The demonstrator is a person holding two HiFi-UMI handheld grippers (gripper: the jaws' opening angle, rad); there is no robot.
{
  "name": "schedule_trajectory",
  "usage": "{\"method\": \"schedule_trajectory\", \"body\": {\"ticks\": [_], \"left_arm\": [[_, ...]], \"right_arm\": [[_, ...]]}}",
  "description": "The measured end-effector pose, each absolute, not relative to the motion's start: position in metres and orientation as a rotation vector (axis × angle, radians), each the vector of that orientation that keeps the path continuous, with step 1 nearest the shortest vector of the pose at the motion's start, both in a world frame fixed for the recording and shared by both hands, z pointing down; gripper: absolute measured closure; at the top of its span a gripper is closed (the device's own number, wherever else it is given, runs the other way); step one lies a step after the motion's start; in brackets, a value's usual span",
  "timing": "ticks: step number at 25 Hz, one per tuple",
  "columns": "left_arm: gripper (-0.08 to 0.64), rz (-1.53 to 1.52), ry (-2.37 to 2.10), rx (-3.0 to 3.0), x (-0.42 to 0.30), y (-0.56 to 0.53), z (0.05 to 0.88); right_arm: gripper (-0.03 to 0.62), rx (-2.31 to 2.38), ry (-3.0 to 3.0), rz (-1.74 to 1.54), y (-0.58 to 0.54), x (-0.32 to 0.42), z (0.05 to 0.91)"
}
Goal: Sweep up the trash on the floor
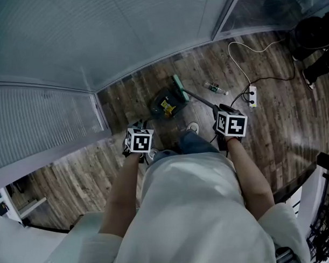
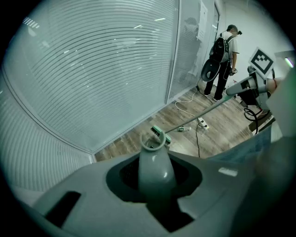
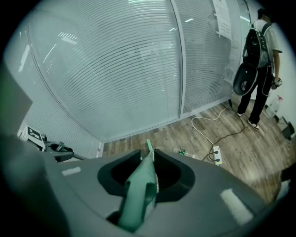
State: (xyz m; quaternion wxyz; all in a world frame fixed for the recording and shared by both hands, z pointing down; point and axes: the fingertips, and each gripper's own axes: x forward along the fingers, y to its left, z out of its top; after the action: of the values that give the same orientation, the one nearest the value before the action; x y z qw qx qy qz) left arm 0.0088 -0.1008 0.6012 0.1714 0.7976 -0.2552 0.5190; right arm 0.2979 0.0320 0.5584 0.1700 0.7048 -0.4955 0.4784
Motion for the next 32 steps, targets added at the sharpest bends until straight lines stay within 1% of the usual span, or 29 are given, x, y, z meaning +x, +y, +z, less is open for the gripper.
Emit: {"method": "schedule_trajectory", "body": {"ticks": [19, 32], "left_arm": [[0.468, 1.562, -0.524, 2.366, 0.141, -0.076, 0.612], [0.468, 1.640, -0.383, 2.405, 0.209, -0.069, 0.621]], "right_arm": [[0.491, 2.248, -1.204, 1.478, 0.111, 0.423, 0.555], [0.491, 2.435, -1.037, 1.516, 0.148, 0.502, 0.545]]}}
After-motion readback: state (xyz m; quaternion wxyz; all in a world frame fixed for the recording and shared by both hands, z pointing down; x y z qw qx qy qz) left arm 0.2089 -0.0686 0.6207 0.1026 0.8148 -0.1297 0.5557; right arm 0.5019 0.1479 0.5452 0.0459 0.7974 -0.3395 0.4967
